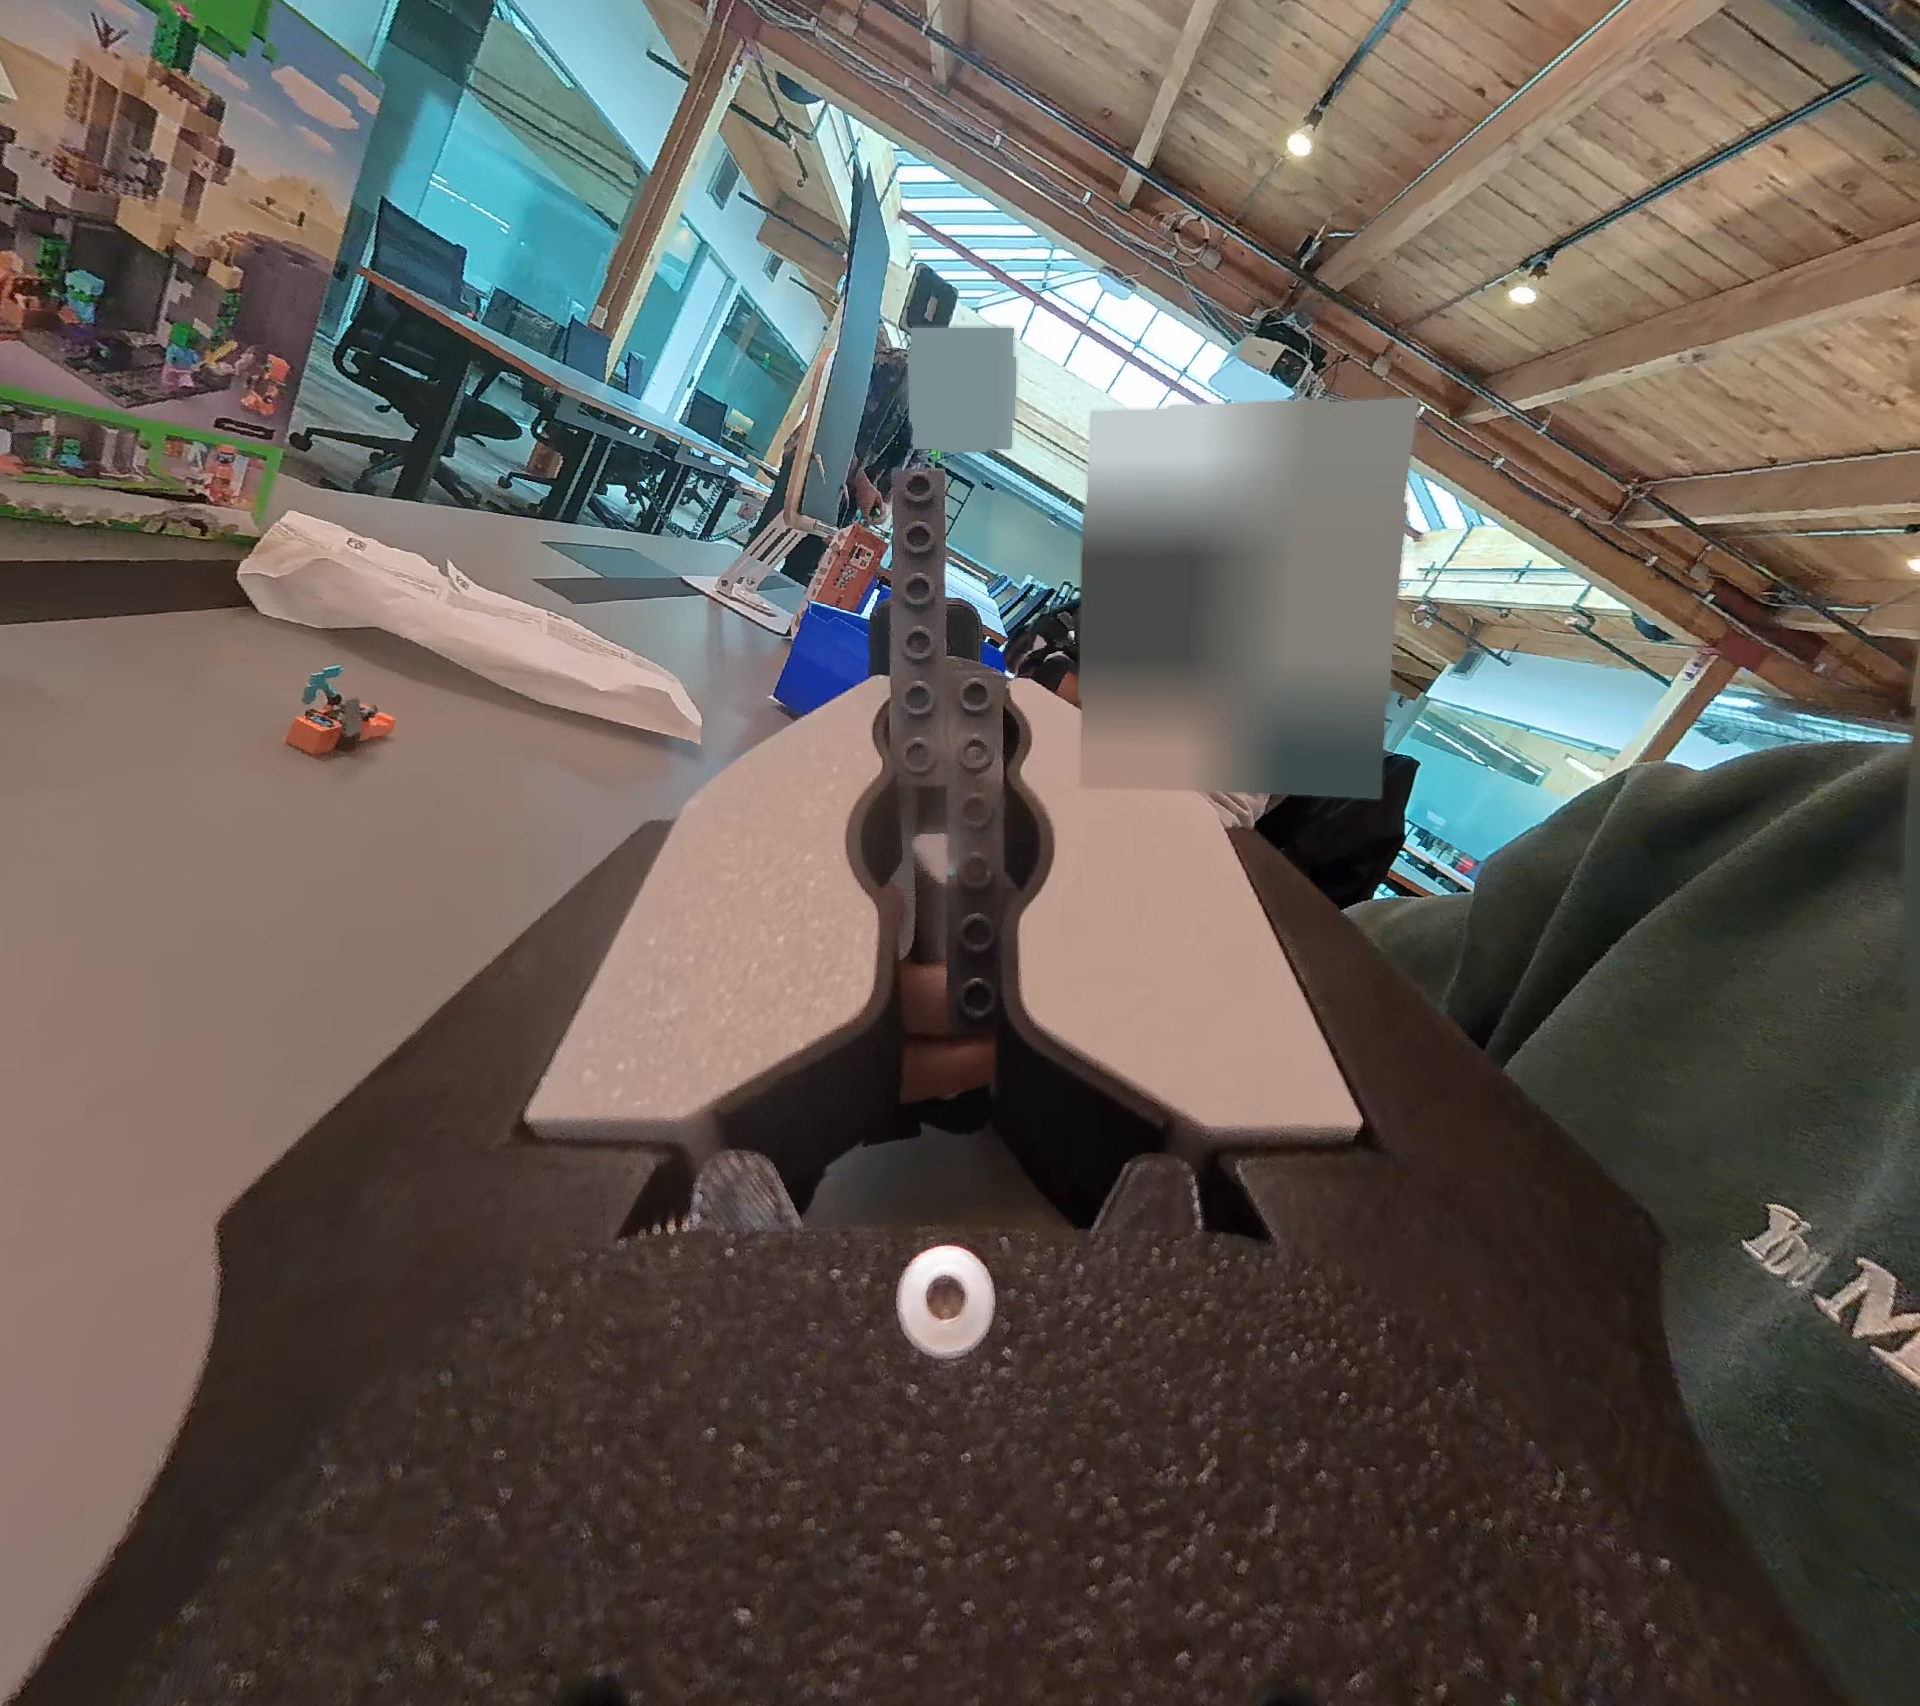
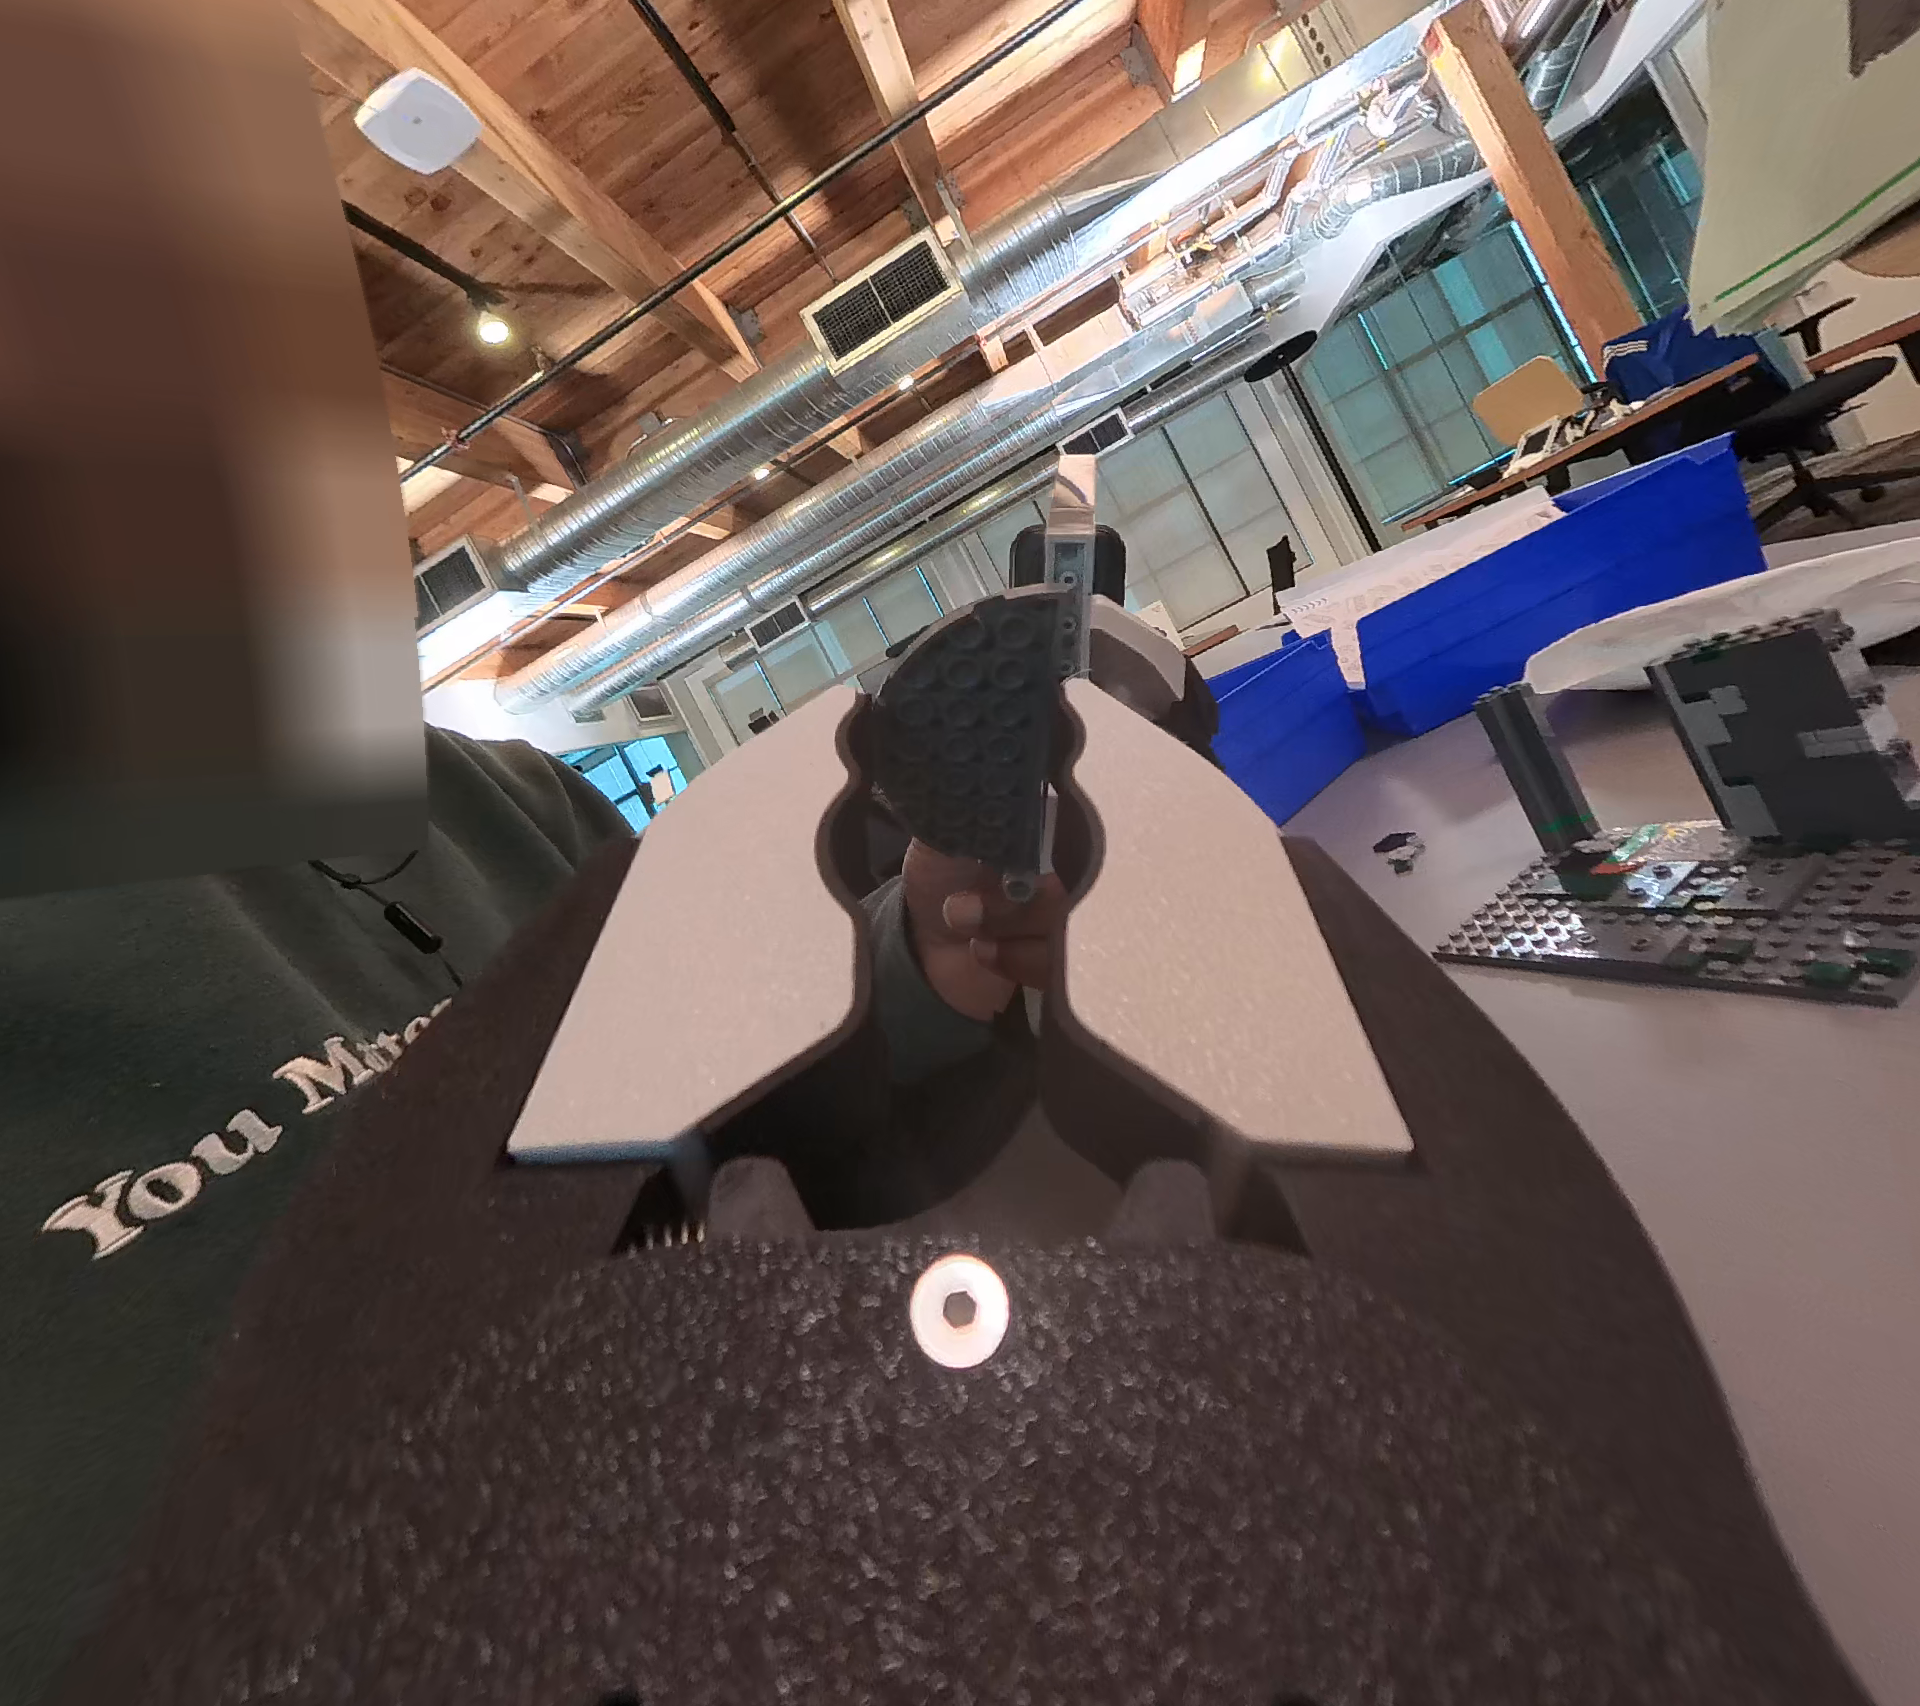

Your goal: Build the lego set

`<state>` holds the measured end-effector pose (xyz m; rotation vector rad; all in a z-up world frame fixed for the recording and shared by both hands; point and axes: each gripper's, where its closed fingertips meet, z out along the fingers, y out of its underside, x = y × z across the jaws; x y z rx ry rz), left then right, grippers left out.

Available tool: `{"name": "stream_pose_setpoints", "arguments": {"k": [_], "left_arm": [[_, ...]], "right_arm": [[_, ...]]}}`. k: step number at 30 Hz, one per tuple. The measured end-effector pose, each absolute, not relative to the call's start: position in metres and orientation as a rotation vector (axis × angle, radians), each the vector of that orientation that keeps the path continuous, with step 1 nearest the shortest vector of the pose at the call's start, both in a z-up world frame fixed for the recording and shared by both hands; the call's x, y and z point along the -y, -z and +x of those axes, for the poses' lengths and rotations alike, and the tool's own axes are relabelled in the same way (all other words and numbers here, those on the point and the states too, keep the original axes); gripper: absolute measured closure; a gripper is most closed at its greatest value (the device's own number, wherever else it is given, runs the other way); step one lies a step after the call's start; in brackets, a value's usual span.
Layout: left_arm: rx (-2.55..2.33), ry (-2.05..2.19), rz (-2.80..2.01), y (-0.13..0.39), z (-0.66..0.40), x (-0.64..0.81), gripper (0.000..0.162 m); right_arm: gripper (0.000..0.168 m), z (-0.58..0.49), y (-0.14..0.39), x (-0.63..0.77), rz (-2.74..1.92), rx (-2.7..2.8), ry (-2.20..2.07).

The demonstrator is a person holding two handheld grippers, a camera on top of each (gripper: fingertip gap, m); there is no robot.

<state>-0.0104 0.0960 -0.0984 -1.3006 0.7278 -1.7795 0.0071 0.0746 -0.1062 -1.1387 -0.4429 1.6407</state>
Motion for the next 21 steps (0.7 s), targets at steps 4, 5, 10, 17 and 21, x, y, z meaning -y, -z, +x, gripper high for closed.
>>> {"name": "stream_pose_setpoints", "arguments": {"k": [4,5,10,17,21], "left_arm": [[-0.728,1.766,-1.306,0.0971,-0.0107,-0.0949,0.148],[-0.728,1.767,-1.307,0.0968,-0.011,-0.0948,0.148],[-0.735,1.746,-1.315,0.098,-0.0113,-0.0951,0.148],[-0.744,1.744,-1.312,0.0991,-0.0114,-0.0945,0.147],[-0.742,1.752,-1.312,0.0998,-0.0117,-0.0946,0.147]], "right_arm": [[0.137,0.0051,0.1074,-0.073,-1.14,0.469,-1.622],[0.137,0.0047,0.1073,-0.0725,-1.139,0.473,-1.617],[0.137,0.004,0.1087,-0.0734,-1.147,0.475,-1.605],[0.137,0.0034,0.1104,-0.0737,-1.169,0.495,-1.578],[0.137,0.003,0.1113,-0.0738,-1.18,0.503,-1.558]]}}
